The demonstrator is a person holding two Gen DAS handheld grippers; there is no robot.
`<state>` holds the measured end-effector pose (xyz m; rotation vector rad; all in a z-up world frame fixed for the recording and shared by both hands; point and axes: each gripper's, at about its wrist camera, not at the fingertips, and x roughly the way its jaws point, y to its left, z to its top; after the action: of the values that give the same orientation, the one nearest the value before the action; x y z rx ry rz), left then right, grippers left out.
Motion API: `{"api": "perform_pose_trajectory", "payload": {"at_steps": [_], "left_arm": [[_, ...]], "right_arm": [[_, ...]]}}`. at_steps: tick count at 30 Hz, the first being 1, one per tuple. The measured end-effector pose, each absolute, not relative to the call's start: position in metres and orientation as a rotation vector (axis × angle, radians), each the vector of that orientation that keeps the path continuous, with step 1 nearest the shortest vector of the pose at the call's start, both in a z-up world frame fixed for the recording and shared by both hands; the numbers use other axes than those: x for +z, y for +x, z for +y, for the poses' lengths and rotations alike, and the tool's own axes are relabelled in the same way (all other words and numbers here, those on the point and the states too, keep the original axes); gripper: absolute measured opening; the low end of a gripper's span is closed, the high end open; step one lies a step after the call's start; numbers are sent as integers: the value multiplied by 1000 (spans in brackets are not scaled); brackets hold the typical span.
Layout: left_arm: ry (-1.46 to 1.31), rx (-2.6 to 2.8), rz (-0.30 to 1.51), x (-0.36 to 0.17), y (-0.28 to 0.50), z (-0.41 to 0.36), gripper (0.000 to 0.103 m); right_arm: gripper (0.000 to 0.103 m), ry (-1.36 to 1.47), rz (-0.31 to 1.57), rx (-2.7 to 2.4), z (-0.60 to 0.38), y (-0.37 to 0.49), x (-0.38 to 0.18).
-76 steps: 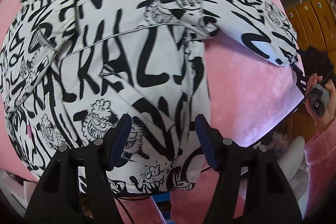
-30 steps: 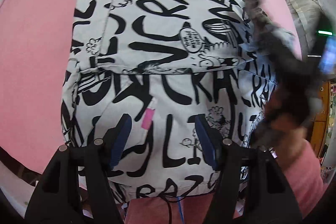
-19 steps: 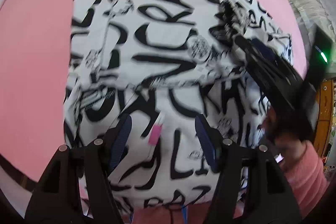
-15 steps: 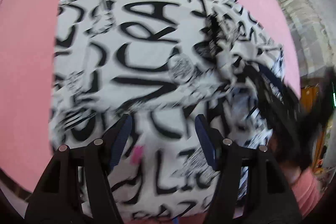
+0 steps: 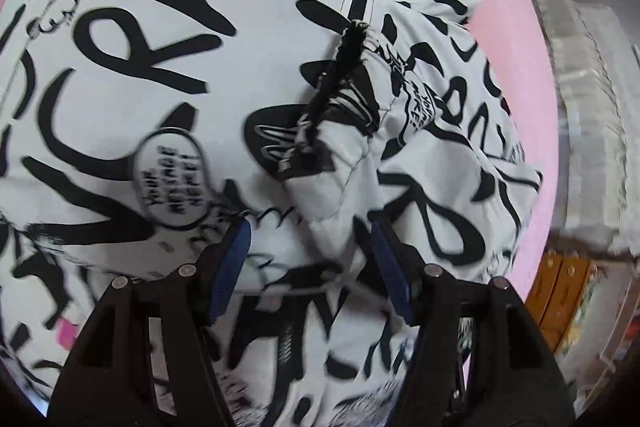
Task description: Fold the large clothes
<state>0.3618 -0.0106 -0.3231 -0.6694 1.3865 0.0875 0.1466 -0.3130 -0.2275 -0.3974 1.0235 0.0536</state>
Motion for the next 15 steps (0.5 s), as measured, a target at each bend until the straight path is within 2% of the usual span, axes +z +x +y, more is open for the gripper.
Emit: {"api": "perform_pose_trajectory", "payload": {"at_steps": [1,2,3,4,5,6,12,13,15], "left_arm": [[-674,107,1385,-327,364,-13,59],[-675,152,1365,-329,366,-17,55],[-675,176,1340,-328,365,-18,35],[-680,188,1305,-326,365,-20,21],[-665,216,1271,-319,368,-25,19],[-646,229,1250,-314,370,-27,11],[-671,217,1046,-256,383,-25,8],[-673,221,1016,-245,384,-15,7],[-668,222,952,-224,379,-6,7]], "right_arm": [[76,-401,1031,44,-320,148,-230],[76,-394,1043,39,-329,149,-233],[76,-379,1057,38,-338,152,-235],[76,-367,1066,39,-345,154,-237],[76,-354,1075,35,-354,158,-239],[76,-355,1076,27,-359,160,-239],[76,-502,965,82,-364,167,-236],[74,-495,972,107,-365,170,-237],[63,-464,983,147,-367,173,-238]]}}
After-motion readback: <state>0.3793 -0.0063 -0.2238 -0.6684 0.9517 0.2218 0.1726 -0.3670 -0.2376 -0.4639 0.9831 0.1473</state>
